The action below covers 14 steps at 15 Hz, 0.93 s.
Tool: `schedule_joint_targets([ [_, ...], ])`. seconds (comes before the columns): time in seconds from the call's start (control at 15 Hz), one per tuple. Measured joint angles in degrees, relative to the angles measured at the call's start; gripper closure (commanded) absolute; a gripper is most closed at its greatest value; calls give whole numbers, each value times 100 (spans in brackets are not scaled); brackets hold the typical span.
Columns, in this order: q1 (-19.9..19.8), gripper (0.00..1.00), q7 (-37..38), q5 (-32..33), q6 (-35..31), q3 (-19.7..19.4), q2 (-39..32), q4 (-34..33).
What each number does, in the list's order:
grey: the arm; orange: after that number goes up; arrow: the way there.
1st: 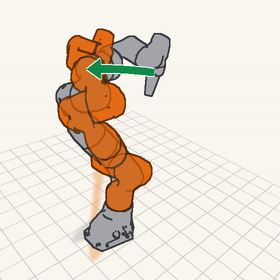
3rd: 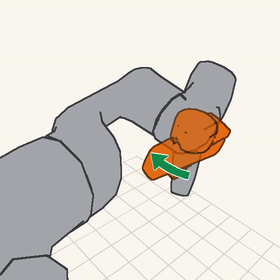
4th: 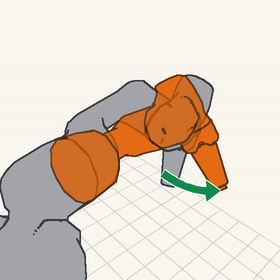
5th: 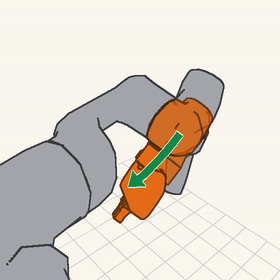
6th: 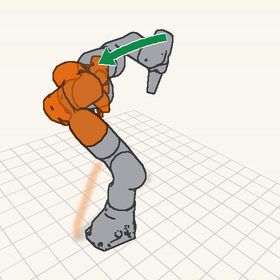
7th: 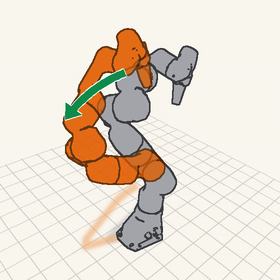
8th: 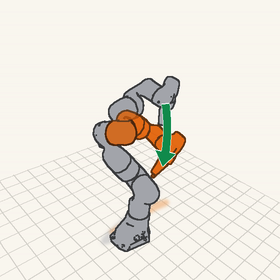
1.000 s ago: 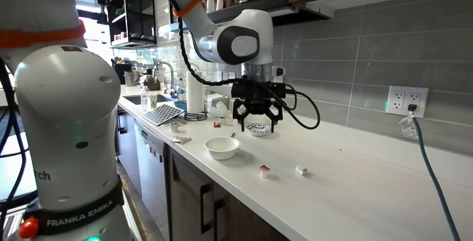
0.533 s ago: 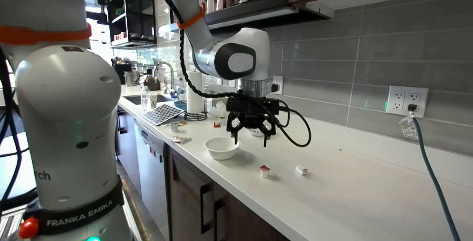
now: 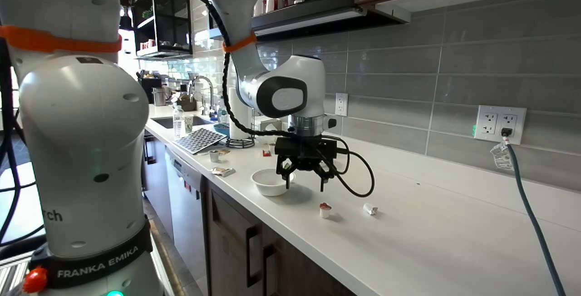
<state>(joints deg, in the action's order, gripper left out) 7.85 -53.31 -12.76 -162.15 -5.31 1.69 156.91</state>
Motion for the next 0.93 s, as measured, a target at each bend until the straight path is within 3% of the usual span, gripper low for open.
schedule_joint_targets([
  [0.53,-115,0,-75,-238,-898,211,-778,-148],
  [0.93,-179,0,-95,-237,-982,213,-1373,-635],
])
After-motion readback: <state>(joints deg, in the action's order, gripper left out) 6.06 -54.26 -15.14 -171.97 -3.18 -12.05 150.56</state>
